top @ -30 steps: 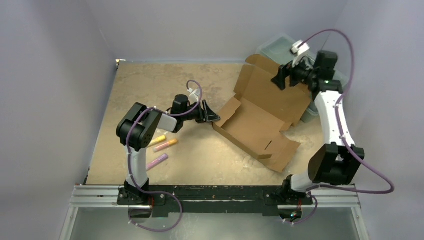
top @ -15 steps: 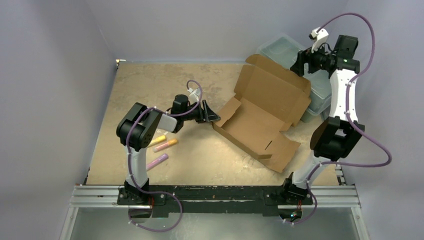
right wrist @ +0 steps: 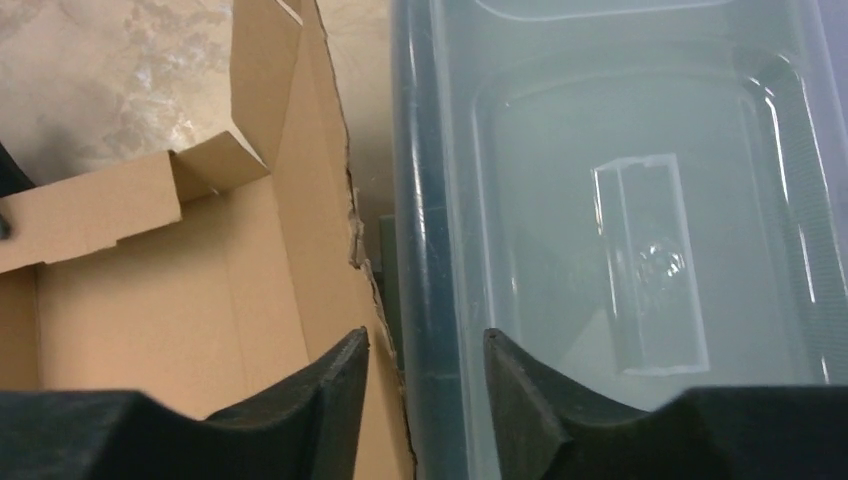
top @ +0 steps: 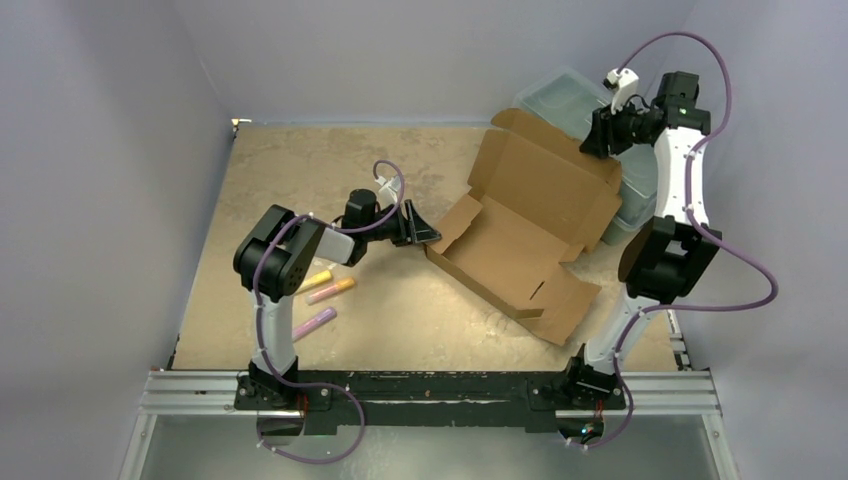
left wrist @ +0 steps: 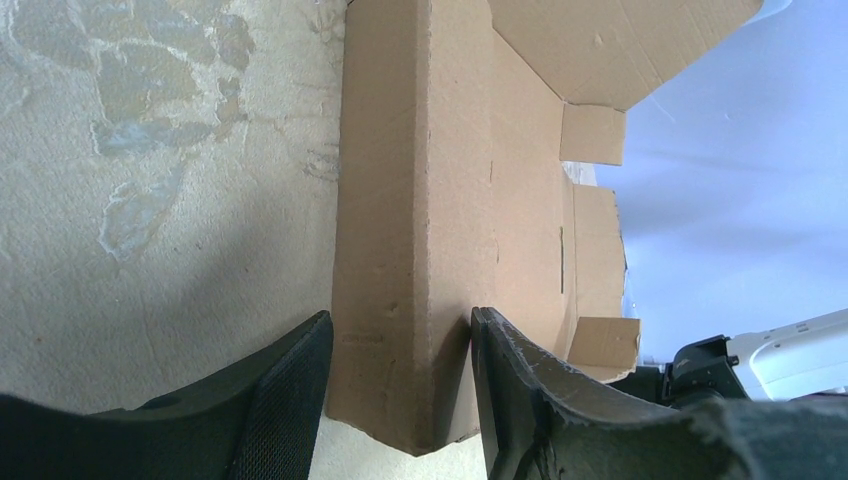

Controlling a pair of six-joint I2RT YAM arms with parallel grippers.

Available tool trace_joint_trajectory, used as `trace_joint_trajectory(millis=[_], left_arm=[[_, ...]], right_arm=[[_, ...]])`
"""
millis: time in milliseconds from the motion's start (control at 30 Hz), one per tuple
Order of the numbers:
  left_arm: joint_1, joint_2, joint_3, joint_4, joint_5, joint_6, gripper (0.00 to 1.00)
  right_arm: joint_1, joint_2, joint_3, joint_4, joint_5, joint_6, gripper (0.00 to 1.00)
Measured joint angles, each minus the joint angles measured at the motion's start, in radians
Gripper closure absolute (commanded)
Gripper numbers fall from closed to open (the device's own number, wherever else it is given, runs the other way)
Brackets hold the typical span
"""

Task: Fold the paper box
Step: Fold the paper box at the center of the board.

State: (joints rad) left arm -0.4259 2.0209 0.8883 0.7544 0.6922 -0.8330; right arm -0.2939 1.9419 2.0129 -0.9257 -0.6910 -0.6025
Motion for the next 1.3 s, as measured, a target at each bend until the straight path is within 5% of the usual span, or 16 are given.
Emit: trace_joint_trajectory(millis=[200, 367, 900, 1300], left_arm=[[0.000, 0.000, -0.001, 0.007, 0.001, -0.011, 0.47], [0.000, 0.000, -0.004, 0.010, 0.000, -0.013, 0.47], [0.000, 0.000, -0.041, 0.059, 0.004, -0.039, 0.42], [0.011, 0.000, -0.097, 0.171, 0.019, -0.102, 0.36]], right_arm=[[0.014, 0.000, 0.005, -0.045, -0.009, -0.057, 0.91], [0.026, -0.015, -0.006, -0.063, -0.023, -0.092, 1.00], [0.131, -0.367, -0.265, 0.068, -0.027, -0.105, 1.00], [0.135, -0.399, -0.386, 0.198, 0.077, -0.037, 1.00]])
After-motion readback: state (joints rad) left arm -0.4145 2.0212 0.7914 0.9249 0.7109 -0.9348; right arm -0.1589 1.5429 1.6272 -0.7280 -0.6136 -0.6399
